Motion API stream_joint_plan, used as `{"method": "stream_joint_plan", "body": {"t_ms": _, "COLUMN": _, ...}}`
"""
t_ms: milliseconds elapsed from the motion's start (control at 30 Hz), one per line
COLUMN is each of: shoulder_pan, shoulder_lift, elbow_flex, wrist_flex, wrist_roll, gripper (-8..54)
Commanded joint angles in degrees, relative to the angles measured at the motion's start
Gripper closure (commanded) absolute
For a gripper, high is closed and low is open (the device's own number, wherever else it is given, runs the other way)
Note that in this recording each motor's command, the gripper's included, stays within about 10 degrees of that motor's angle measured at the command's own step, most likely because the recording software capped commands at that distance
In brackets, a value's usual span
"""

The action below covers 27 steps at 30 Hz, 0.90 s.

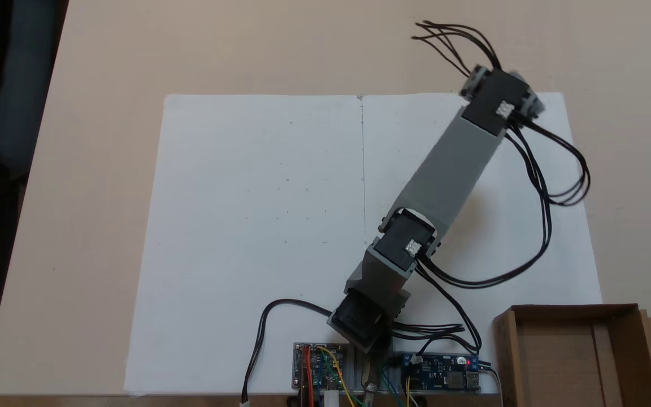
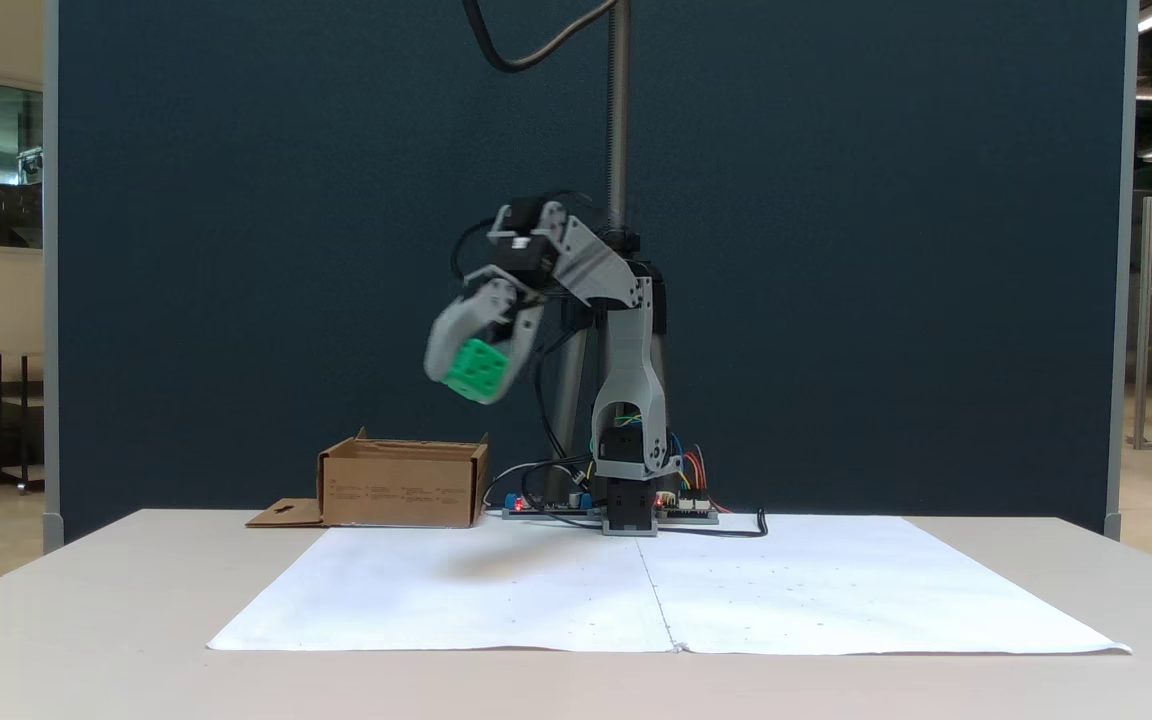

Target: Grasp a green dice and put it in the bin.

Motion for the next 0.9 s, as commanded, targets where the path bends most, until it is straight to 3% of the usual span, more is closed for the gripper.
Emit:
{"method": "stream_joint_plan", "body": {"t_ms": 0, "shoulder_pan": 5.62, "shoulder_lift": 4.39, "elbow_flex": -1.41, "wrist_flex": 4.13, "wrist_roll": -7.12, "gripper": 33.4}}
{"method": "stream_joint_plan", "body": {"t_ms": 433, "shoulder_pan": 40.52, "shoulder_lift": 6.94, "elbow_flex": -1.41, "wrist_flex": 12.48, "wrist_roll": -26.98, "gripper": 33.4}}
{"method": "stream_joint_plan", "body": {"t_ms": 867, "shoulder_pan": 64.60, "shoulder_lift": -3.08, "elbow_flex": -1.32, "wrist_flex": 10.37, "wrist_roll": -48.08, "gripper": 33.4}}
